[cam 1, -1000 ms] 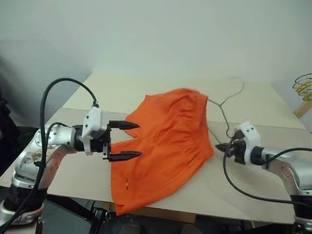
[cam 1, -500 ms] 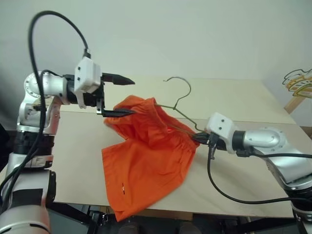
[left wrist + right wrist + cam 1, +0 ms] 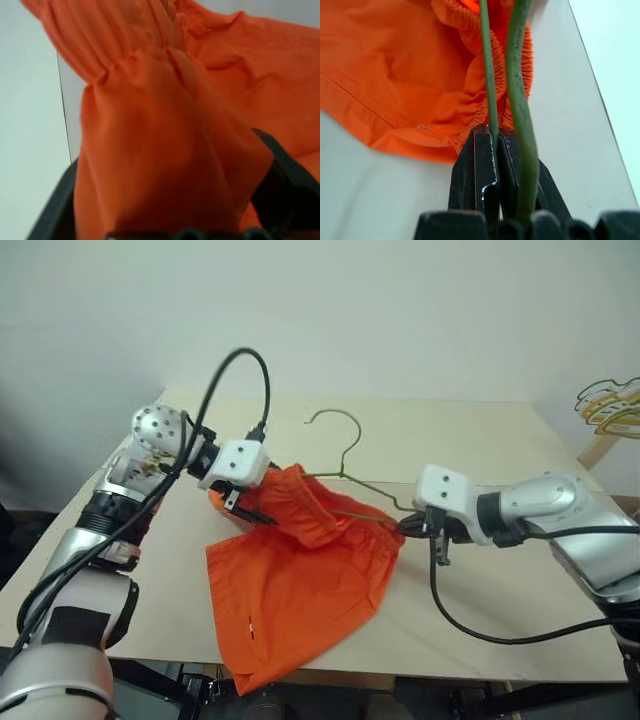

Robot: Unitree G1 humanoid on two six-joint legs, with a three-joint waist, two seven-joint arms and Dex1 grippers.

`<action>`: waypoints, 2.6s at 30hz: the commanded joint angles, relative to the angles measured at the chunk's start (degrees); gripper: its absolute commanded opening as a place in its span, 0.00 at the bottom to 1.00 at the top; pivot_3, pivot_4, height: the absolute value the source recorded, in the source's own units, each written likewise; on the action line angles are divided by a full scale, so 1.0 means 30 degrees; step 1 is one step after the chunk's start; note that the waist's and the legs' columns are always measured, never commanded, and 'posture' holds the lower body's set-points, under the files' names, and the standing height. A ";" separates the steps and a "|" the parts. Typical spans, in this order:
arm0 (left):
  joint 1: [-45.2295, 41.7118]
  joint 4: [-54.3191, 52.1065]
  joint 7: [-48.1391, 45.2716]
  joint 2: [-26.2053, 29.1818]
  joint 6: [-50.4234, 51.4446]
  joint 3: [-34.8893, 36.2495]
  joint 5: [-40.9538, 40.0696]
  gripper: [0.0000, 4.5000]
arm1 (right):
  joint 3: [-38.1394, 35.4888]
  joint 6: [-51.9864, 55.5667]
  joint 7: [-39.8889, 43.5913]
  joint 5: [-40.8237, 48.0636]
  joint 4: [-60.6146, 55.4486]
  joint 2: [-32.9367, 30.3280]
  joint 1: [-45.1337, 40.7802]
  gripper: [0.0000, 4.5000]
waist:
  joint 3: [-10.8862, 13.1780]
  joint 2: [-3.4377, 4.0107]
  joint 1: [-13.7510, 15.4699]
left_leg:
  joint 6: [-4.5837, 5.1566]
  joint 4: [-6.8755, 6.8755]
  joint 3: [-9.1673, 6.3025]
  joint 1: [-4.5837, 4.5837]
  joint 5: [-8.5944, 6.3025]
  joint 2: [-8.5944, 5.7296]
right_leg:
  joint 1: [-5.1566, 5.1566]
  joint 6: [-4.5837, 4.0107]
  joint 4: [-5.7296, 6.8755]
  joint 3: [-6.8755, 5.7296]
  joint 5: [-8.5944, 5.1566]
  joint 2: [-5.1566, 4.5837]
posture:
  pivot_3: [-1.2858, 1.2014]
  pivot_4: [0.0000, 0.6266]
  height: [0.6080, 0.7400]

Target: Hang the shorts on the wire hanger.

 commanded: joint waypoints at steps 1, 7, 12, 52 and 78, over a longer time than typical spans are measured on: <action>-0.1147 0.0820 0.0080 -0.0562 -0.0621 0.0691 0.0336 0.53 | -0.0160 0.0816 0.0094 0.0031 -0.0943 -0.0239 -0.0863 0.00 | 0.0000 0.0000 -0.0001 | 0.0010 0.0006 -0.0006 -0.0013 -0.0005 0.0000 | -0.0005 0.0000 0.0001 -0.0008 0.0000 -0.0004 | 0.49 0.00 1.00; -0.1347 0.1326 -0.0092 -0.1014 -0.0692 0.0947 0.0403 0.09 | 0.0075 0.0986 -0.0230 -0.0572 -0.1296 -0.0373 -0.1073 0.00 | 0.0000 0.0001 -0.0335 | -0.0009 0.0015 -0.0013 -0.0042 0.0005 -0.0001 | -0.0029 0.0005 0.0007 -0.0013 0.0000 -0.0019 | 0.47 0.00 1.00; -0.1113 0.1027 -0.0108 -0.0649 -0.0399 0.0425 -0.0229 0.00 | -0.0247 0.0816 -0.0733 -0.0795 -0.1500 -0.0061 -0.0840 0.00 | 0.0000 0.0001 -0.0605 | -0.0009 0.0021 -0.0013 -0.0041 0.0005 0.0006 | -0.0032 0.0008 0.0017 -0.0008 0.0000 -0.0019 | 0.47 0.00 1.00; 0.1111 -0.2656 0.1017 -0.0750 0.6521 0.3777 -0.1062 0.00 | -0.3942 -0.0976 -0.7902 0.0991 0.2969 1.1034 0.7445 0.71 | -0.0056 -0.0039 -0.0729 | -0.0081 0.0084 -0.0053 0.0004 0.0047 -0.0025 | 0.0002 0.0039 0.0266 0.0012 0.0001 -0.0025 | 0.49 0.00 1.00; 0.4369 -0.3587 -0.0108 0.5238 0.4753 0.1052 -0.7734 0.00 | -0.8823 0.3068 -0.1197 0.8510 0.6146 0.3385 0.6714 0.01 | -0.0056 -0.0040 -0.0702 | 0.0075 0.0083 -0.0062 0.0048 -0.0043 -0.0002 | 0.0041 0.0041 0.0185 0.0015 -0.0001 -0.0042 | 0.48 0.00 1.00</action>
